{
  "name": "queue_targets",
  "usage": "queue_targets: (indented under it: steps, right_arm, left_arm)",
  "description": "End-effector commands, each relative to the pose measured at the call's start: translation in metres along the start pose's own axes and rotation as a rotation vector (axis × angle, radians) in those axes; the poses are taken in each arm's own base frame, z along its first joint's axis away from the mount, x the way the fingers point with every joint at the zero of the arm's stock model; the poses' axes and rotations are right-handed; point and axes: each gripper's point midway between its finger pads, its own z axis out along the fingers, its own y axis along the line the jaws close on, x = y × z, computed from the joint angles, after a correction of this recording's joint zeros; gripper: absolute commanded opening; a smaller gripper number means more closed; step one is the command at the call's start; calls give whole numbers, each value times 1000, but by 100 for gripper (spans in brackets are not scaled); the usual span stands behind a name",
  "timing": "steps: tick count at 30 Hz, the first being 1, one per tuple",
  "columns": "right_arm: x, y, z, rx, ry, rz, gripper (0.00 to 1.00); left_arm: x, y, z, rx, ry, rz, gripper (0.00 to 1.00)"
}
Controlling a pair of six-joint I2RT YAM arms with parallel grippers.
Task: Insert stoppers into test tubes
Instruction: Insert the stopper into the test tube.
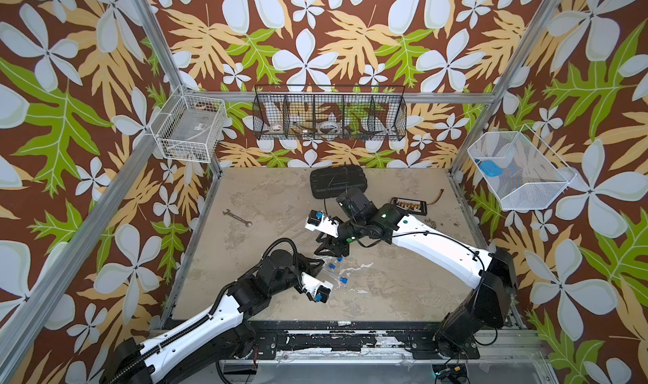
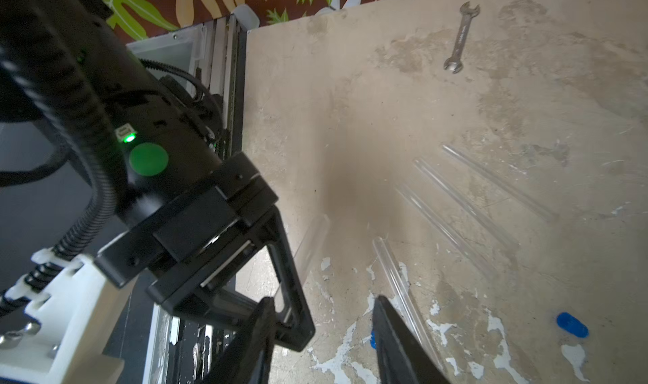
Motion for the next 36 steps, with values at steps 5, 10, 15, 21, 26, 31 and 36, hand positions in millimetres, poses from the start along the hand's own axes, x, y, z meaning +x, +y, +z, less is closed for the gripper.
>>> queue_targets:
  steps: [5, 10, 15, 21, 26, 31, 36]
  right_arm:
    - [-11, -42, -67, 158, -202, 183, 49]
    - [17, -53, -114, 394, -236, 198, 46]
    - [38, -10, -139, 419, -259, -22, 48]
    - [75, 46, -113, 314, -88, -357, 45]
    - [69, 58, -98, 257, -75, -483, 48]
    - [65, 54, -92, 259, -58, -556, 50]
    - [64, 59, -84, 221, -42, -622, 48]
  left_arm:
    - [4, -4, -2, -9, 19, -134, 0]
    - [8, 2, 1, -12, 44, -405, 0]
    - [-3, 6, 3, -11, -23, -635, 0]
    - [-15, 7, 2, -8, -100, -714, 0]
    - [-21, 4, 4, 31, -127, -710, 0]
    - [-29, 2, 4, 65, -160, -704, 0]
    - [-33, 3, 4, 79, -182, -712, 0]
